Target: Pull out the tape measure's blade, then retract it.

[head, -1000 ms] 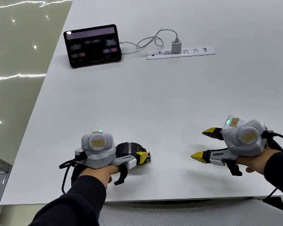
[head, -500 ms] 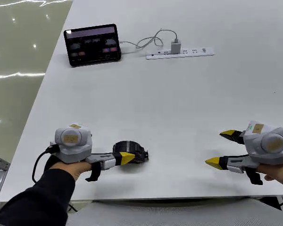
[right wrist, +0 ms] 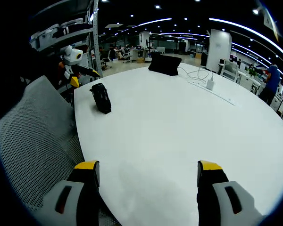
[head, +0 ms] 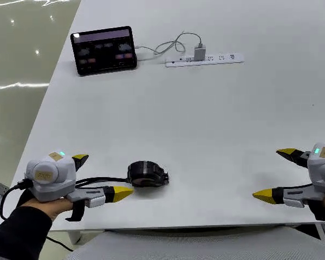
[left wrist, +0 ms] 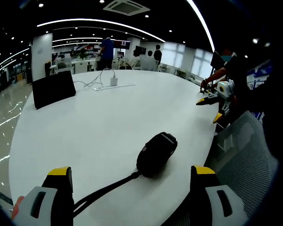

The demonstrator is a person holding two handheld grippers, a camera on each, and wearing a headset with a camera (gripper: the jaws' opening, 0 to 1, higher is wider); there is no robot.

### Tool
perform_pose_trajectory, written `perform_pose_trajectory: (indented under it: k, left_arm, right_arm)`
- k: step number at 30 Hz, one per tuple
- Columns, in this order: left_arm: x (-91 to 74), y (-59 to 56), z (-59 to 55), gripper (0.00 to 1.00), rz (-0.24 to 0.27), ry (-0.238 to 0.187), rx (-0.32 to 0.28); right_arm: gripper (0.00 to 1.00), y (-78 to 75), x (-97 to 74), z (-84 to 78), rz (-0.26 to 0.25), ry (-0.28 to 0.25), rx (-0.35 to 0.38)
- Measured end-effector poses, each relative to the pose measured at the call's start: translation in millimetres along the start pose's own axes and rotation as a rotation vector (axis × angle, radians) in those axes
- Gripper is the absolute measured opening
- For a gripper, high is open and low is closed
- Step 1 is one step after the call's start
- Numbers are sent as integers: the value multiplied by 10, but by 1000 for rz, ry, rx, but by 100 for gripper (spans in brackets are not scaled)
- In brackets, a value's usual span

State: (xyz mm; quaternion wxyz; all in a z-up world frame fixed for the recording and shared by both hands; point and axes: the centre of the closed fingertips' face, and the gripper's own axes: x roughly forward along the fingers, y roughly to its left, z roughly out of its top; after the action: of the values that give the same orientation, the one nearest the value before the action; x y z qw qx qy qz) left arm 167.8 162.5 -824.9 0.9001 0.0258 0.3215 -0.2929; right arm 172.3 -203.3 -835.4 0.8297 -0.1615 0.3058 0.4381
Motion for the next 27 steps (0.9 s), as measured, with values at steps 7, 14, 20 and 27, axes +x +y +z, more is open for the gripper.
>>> perform_pose_trajectory:
  k: [7, 14, 20, 27]
  left_arm:
    - [-42, 5, -53, 100, 0, 12, -19]
    - [-7, 30, -14, 100, 10, 9, -3]
    - [-6, 76, -14, 100, 31, 16, 2]
    - [-2, 38, -22, 100, 6, 20, -14]
  right_arm:
    - [92, -77, -165, -107, -23, -22, 54]
    - [100, -103, -256, -256, -55, -7, 67]
    - [100, -145, -315, -283, -70, -9, 76]
    - [100, -193, -352, -286, -76, -5, 71]
